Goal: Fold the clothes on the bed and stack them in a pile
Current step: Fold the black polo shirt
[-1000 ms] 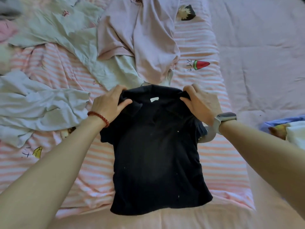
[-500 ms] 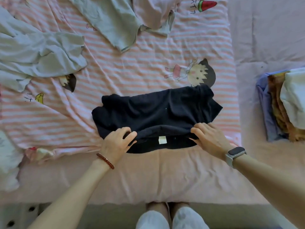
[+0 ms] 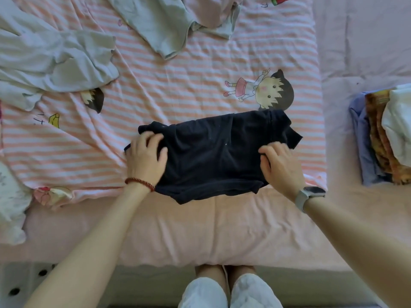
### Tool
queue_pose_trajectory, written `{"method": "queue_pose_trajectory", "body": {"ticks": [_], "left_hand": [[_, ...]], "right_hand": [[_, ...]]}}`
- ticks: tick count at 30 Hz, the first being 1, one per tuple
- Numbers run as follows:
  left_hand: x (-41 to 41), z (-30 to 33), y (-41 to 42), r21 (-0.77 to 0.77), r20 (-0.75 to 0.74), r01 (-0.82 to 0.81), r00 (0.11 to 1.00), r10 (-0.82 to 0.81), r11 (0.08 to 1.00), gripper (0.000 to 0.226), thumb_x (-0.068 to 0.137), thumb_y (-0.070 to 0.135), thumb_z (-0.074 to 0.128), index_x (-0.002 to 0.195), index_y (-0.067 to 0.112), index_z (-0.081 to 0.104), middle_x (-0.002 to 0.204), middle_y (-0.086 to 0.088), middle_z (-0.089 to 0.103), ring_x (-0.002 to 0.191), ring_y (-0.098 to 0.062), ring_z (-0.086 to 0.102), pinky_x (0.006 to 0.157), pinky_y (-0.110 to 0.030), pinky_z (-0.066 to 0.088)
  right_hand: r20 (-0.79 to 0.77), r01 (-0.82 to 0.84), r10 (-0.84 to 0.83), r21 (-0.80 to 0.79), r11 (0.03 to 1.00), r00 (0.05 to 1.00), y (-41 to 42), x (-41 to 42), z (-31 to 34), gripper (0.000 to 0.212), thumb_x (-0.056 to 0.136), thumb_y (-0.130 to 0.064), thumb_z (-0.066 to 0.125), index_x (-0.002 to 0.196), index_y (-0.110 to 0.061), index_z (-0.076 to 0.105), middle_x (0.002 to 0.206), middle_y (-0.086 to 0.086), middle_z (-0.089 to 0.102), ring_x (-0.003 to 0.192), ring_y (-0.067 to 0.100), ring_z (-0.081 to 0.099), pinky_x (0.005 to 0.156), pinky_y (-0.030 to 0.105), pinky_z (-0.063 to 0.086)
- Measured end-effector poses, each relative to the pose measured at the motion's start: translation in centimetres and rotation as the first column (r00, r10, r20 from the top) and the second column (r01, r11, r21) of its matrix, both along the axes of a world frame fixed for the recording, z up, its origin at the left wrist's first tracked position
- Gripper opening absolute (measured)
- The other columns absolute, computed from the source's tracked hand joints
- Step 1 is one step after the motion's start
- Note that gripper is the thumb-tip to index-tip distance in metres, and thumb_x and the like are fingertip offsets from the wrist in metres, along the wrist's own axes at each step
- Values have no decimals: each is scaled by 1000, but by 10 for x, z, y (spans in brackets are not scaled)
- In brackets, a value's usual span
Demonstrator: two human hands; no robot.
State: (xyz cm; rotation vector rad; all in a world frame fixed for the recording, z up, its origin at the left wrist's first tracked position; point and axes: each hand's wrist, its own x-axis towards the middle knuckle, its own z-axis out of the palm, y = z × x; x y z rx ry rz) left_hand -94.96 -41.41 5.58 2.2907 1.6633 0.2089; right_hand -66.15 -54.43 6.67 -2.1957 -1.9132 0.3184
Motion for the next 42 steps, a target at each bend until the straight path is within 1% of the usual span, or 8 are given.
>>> {"method": "queue_pose_trajectory", "body": {"ticks": [4,8,13,19,25,33,37,42], "left_hand": [[5,-8,50,-203,-101,-68,994,48,977,44,92,33,49,134,21,45,143,-6,39,129,-34,28,101,-49,30],[-2,-17,73,-354,-102,14,993,-53,935,35,95,36,45,127,24,53,132,-2,53,124,-32,38,99,-45,33],[-14,-12,72,-385,284,-114,929,235,916,7,93,21,52,95,18,58,96,1,59,92,-16,52,78,-25,38],[-26,-18,67,-330,226,-351,872,435,876,18,94,24,48,99,9,57,100,-4,57,91,-17,49,79,-27,36],[0,-16,70,-133,-89,-350,936,341,927,28,93,18,44,117,11,55,123,-17,49,116,-35,41,95,-47,33],[52,-27,68,-108,-65,106,991,-113,988,33,96,30,43,123,18,56,123,-2,57,118,-23,44,101,-38,21],[56,-36,83,-195,-123,61,989,-87,979,27,98,31,37,106,18,59,108,-3,60,107,-25,50,92,-39,26],[35,-37,88,-175,-147,-13,989,-13,985,25,99,27,31,91,15,51,90,-6,60,77,-23,49,79,-34,24]], "right_hand": [[84,109,-108,-2,994,991,51,17,1,32,90,-8,52,121,-8,57,123,12,56,114,34,50,88,46,37],[147,87,-52,-241,967,988,88,40,-10,41,97,-22,41,138,-17,40,141,5,43,137,25,27,109,47,16],[94,106,-80,-318,942,992,101,58,-16,28,98,-26,41,116,-10,55,119,11,56,109,31,46,82,38,35],[70,343,-338,-297,891,939,96,68,-17,30,98,-32,38,111,-11,55,110,11,54,99,32,52,71,38,40],[-76,394,-424,-251,884,902,92,65,-18,29,97,-29,42,117,-13,56,117,11,52,108,31,49,82,40,41],[52,191,-186,-126,973,981,93,61,-19,33,94,-32,49,123,-18,57,122,6,56,118,30,43,96,42,27],[131,120,-91,-237,964,987,111,62,-24,29,98,-30,40,115,-18,59,114,6,59,109,28,46,88,39,29],[145,269,-239,-246,931,960,99,78,-25,27,100,-29,34,109,-12,53,104,11,53,83,34,54,63,34,33]]}}
